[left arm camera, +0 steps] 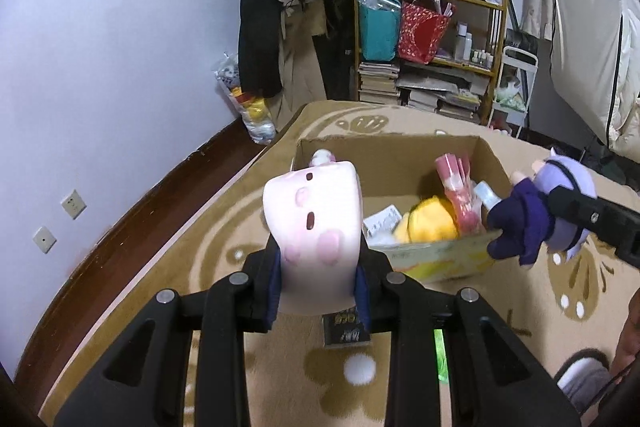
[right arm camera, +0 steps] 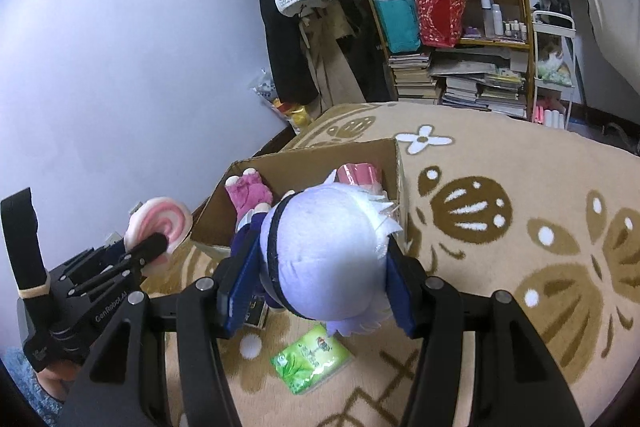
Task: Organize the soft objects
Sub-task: 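Carry the roll-cake plush and lavender doll into the box and open both grippers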
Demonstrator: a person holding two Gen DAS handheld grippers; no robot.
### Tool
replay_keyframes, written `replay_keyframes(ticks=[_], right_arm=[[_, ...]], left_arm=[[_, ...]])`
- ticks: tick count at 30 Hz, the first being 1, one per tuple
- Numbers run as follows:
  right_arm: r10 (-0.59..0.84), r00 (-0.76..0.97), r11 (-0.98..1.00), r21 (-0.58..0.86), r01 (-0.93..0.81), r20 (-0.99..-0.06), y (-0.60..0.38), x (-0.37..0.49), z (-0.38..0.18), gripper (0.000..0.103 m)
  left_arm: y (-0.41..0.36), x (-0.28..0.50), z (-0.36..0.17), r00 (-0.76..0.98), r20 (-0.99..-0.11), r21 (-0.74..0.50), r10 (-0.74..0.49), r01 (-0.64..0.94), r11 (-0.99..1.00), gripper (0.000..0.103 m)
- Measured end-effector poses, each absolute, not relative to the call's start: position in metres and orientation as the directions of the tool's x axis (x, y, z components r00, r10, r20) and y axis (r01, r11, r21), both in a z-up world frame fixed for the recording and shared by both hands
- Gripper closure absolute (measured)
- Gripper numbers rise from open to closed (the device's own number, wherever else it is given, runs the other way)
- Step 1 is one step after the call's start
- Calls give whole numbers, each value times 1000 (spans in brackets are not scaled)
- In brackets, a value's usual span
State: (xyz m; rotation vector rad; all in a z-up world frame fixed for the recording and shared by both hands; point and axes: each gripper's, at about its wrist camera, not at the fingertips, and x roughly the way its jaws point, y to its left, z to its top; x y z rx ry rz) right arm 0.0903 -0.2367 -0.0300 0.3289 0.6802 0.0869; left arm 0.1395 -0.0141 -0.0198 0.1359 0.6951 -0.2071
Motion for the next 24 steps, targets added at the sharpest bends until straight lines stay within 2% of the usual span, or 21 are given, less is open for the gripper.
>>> replay_keyframes(ticks=[10, 24], right_arm=[[201, 781, 947, 322, -1, -591, -234, 127, -39, 42], [205, 762, 947, 322, 5, -615, -237, 160, -67, 40]], left_arm=[[-32, 173, -28, 759, -629, 47, -165, 249, 967, 74], [-34, 206, -56, 726, -669, 41, -156, 246, 968, 72]])
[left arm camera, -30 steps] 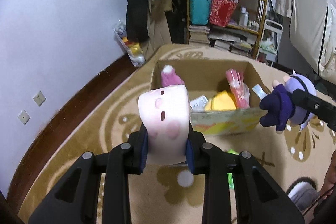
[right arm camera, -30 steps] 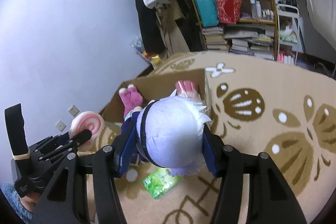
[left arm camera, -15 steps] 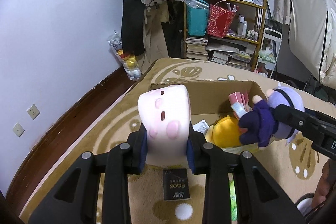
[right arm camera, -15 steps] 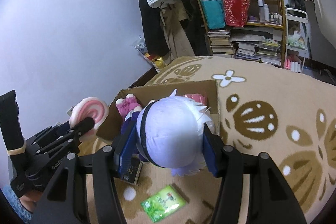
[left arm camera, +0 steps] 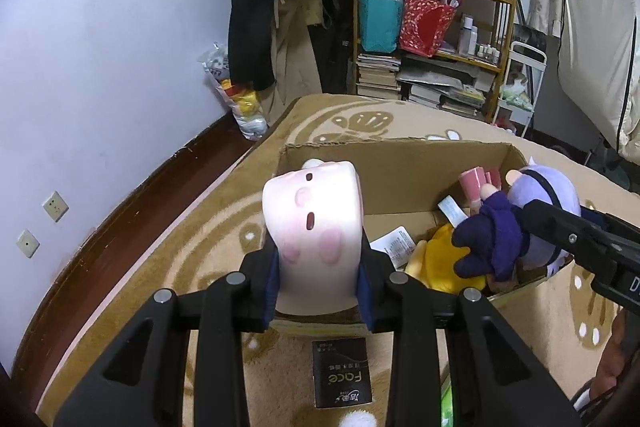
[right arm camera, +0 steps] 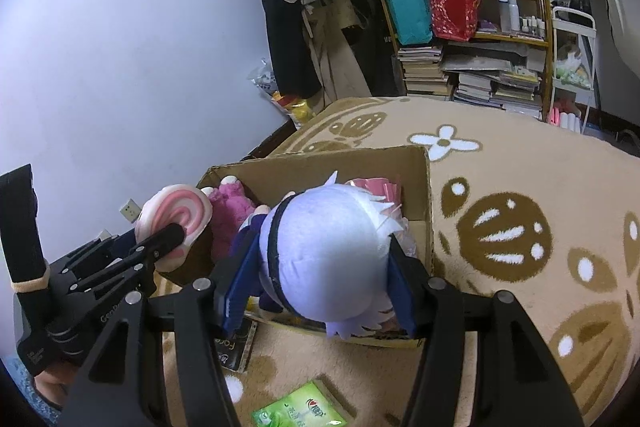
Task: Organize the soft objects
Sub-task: 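Carry the roll-cake plush and lavender doll into the box and open both grippers, then lower both grippers toward the black and green tissue packs beside the box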
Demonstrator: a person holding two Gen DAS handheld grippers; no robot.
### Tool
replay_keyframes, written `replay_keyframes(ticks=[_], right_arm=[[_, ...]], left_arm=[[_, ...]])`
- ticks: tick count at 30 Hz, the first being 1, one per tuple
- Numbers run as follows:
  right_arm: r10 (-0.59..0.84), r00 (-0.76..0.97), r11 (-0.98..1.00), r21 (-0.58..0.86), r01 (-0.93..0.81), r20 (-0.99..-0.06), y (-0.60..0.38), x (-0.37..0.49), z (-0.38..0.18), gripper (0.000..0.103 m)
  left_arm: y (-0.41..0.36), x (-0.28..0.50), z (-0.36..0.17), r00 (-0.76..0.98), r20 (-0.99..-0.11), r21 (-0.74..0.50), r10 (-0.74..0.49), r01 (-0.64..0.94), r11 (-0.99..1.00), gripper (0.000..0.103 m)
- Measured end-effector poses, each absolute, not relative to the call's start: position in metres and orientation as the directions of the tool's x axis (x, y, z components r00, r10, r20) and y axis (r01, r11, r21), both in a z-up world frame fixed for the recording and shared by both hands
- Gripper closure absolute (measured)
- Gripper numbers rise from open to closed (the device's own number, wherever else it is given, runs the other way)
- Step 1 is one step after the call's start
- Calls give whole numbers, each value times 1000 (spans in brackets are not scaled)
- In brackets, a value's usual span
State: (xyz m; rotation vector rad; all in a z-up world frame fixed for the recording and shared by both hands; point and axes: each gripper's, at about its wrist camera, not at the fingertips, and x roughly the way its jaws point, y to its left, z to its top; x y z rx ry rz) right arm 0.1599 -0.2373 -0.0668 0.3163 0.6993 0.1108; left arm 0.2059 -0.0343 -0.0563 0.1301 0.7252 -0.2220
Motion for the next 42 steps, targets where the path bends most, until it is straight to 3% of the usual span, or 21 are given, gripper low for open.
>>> replay_keyframes(ticks=[11, 20, 22, 27, 32, 37, 39, 42], right_arm=[[203, 759, 956, 294, -16, -619, -228, 165, -69, 39], [195, 754, 955, 295, -2, -627, -230, 164, -70, 36], [193, 757, 955, 296, 1, -625, -232, 164, -68, 31], [181, 766, 956, 292, 10, -617, -234, 157, -61, 14], [163, 778, 958, 286, 22, -606, -234, 149, -51, 1], [154, 780, 962, 271, 21, -606, -232, 139, -39, 0], [156, 776, 964, 264, 14, -611, -230, 137, -34, 0], [150, 779, 970, 245, 5, -608, -228, 130, -24, 0]], left_arm=[[-36, 210, -62, 703, -694, 42, -157, 258, 965, 70], [-31, 210, -64, 688, -712, 34, -141, 235, 971, 62], [-31, 210, -63, 686, -714, 33, -141, 234, 972, 60], [-28, 202, -51, 728, -676, 65, -113, 211, 975, 37], [-19, 194, -37, 726, -682, 62, -94, 185, 981, 23], [-8, 181, -26, 732, -677, 81, -69, 167, 983, 14], [-4, 174, -21, 741, -669, 92, -55, 156, 984, 3], [-1, 163, -14, 757, -653, 122, -24, 136, 983, 1]])
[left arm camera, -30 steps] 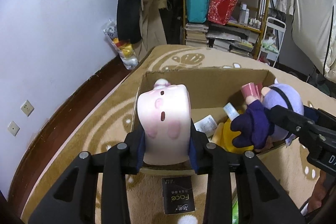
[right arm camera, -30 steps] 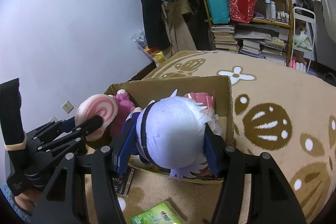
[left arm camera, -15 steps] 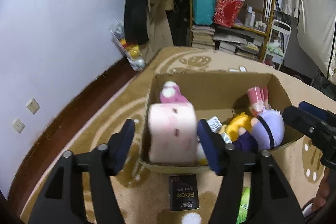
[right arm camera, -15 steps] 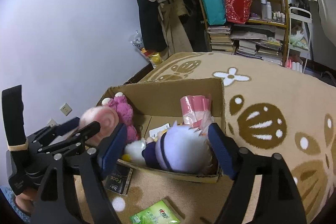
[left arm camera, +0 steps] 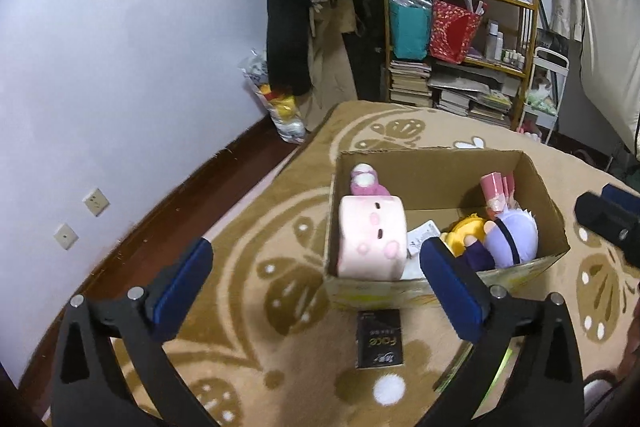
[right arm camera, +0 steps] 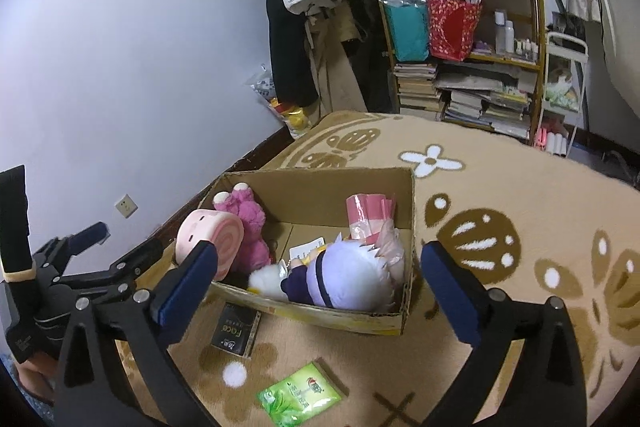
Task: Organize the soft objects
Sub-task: 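Lower both grippers toward the black and green tissue packs beside the box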
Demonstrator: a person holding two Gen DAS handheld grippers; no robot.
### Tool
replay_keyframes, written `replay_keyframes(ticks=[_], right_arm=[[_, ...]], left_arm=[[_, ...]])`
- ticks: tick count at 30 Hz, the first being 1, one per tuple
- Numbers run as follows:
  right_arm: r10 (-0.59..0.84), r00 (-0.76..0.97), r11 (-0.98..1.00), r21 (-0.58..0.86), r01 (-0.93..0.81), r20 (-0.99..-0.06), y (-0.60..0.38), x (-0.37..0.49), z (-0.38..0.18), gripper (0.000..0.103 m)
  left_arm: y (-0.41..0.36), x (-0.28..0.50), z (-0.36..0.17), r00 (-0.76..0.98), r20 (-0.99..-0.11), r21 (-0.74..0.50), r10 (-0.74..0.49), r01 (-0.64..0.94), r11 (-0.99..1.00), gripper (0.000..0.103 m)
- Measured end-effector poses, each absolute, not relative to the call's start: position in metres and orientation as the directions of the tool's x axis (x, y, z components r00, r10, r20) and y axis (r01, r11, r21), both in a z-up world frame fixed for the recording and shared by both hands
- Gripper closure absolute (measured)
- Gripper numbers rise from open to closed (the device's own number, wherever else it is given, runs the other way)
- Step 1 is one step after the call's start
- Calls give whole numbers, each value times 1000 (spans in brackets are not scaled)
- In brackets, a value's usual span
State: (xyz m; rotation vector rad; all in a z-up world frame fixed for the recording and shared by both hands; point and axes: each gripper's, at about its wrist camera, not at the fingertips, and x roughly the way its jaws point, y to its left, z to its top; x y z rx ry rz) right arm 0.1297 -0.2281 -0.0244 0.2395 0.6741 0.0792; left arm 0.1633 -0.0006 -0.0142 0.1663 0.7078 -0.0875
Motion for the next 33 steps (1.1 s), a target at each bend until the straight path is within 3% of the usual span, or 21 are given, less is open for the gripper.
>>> replay_keyframes(ticks=[16, 33], right_arm=[[165, 768, 971, 240, -14, -619, -224, 84, -2, 0], [173, 670, 977, 211, -25, -722, -208, 76, -74, 0]], left_arm=[[10, 111, -14, 710, -704, 126, -25, 160, 979, 1], [6, 129, -61, 627, -778, 119, -30, 194, 974, 1]])
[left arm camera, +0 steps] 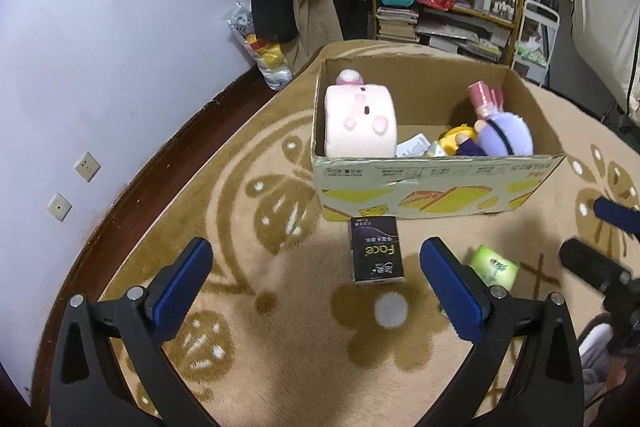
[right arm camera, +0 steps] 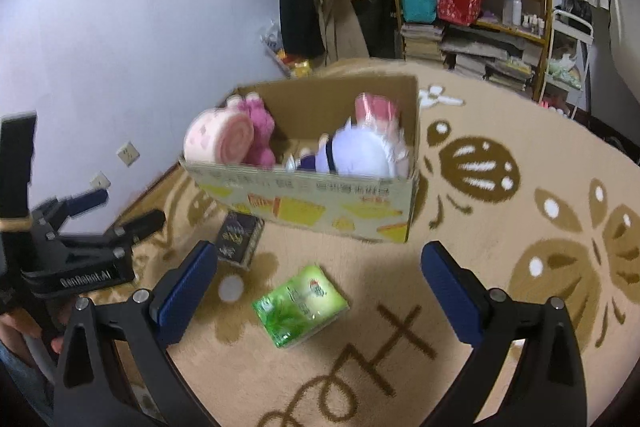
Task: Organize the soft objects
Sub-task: 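Lower both grippers toward the black and green tissue packs beside the box, then grasp the black Face tissue pack with the left gripper while the right grasps the green tissue pack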
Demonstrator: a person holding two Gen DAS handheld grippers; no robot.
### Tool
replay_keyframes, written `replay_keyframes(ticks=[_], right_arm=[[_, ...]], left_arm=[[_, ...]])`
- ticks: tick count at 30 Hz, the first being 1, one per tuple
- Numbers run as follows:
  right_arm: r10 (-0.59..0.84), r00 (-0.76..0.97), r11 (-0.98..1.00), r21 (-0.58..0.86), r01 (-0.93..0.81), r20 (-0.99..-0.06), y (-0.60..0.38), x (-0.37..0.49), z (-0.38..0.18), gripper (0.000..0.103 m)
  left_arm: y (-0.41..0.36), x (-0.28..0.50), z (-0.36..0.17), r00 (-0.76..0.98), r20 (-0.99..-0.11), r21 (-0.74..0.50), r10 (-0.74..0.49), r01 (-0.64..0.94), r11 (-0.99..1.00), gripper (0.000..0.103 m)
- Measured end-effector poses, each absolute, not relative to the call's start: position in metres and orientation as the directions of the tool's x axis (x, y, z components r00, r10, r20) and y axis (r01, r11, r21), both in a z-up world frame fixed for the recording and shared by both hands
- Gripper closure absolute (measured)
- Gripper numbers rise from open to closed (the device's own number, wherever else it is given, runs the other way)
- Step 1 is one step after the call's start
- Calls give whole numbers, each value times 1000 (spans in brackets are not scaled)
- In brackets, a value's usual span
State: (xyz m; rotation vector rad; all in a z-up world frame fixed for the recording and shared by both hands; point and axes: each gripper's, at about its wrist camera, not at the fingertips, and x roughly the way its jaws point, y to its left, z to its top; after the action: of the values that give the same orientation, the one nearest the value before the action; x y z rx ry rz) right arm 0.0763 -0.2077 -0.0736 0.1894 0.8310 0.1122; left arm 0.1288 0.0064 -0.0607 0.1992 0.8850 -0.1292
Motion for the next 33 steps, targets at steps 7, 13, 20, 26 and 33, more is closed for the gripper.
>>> replay_keyframes(ticks=[7, 13, 20, 26, 33], right_arm=[[190, 584, 972, 234, -1, -789, -198, 89, -112, 0], [249, 528, 952, 306, 21, -812, -197, 97, -134, 2], [269, 489, 938, 342, 63, -830, -197, 105, -148, 3], [284, 443, 929, 359, 92, -850, -191, 117, -164, 10], [260, 397, 948, 311, 68, -880, -176, 126, -178, 13]], left_arm=[[2, 142, -76, 603, -797, 139, -20, 216, 967, 1], [-5, 152, -90, 588, -809, 178, 12, 224, 958, 1], [-10, 161, -105, 555, -832, 175, 11, 244, 954, 1], [-12, 168, -118, 526, -850, 165, 9, 251, 954, 1], [-13, 176, -131, 501, -865, 163, 14, 255, 953, 1]])
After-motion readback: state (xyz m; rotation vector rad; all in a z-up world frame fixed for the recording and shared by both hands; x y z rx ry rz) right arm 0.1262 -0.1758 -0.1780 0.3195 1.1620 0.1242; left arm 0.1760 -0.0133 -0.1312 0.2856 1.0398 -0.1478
